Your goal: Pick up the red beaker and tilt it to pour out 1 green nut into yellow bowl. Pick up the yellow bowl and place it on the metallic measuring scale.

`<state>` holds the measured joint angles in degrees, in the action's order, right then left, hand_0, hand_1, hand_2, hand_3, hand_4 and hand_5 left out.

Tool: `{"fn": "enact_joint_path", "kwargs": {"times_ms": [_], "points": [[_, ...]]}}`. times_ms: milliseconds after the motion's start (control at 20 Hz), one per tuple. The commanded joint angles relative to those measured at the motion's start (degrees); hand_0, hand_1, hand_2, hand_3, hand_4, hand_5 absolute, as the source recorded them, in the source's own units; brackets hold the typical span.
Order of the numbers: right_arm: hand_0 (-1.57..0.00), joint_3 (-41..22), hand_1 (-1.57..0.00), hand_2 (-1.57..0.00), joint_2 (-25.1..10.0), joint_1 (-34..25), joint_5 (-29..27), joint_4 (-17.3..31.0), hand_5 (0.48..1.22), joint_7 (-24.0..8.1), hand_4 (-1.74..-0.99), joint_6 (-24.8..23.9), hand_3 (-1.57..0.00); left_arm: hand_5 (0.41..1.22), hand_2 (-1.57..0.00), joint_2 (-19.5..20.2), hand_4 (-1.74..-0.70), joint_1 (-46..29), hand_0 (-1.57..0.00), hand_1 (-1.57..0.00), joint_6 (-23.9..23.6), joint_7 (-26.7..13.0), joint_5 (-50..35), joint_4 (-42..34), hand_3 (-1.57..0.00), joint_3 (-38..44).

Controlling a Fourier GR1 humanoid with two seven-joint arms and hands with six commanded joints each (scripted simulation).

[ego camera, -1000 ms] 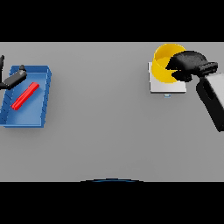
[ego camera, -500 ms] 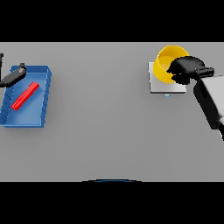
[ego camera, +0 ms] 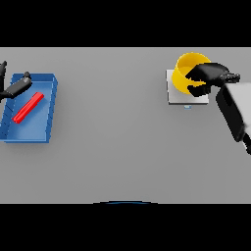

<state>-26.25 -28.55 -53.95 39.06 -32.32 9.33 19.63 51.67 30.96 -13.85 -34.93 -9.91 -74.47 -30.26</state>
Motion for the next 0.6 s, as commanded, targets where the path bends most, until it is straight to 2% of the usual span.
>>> {"fn": "enact_joint_path", "kwargs": {"times_ms": [0,100,200,300,550], "points": [[-0.62,-0.2,-0.55,-0.69,0.1,0.0,0.2,0.8,0.887,0.5,-1.444,0.0,-0.67,0.742,0.00,0.1,-0.81,0.4,0.00,0.00,0.3,0.0,-0.1,0.4,0.00,-0.1],[-0.40,-0.4,-0.35,-0.52,0.2,-0.1,0.3,1.0,0.821,0.6,-1.410,0.7,-0.60,0.738,0.00,-0.4,-0.81,0.8,0.00,0.00,0.3,0.1,0.6,1.2,0.00,-0.6],[-0.25,-0.9,-0.23,-0.39,0.4,-0.3,0.9,2.2,0.780,2.1,-1.385,0.0,-0.54,0.739,0.00,-0.2,-0.81,1.0,0.00,0.00,0.8,1.0,0.0,2.1,0.00,0.1],[-0.16,-1.5,-0.14,-0.29,0.6,-0.6,1.5,2.8,0.755,3.5,-1.356,-0.2,-0.47,0.736,0.00,-0.7,-0.81,1.4,0.00,0.00,1.0,1.0,0.0,2.5,0.00,0.0],[-0.05,-2.1,-0.05,-0.12,1.8,-2.2,2.6,6.1,0.733,3.9,-1.308,-0.2,-0.35,0.734,0.00,-0.9,-0.82,1.0,0.00,0.00,0.1,0.7,-0.2,1.6,0.00,-0.1]]}}
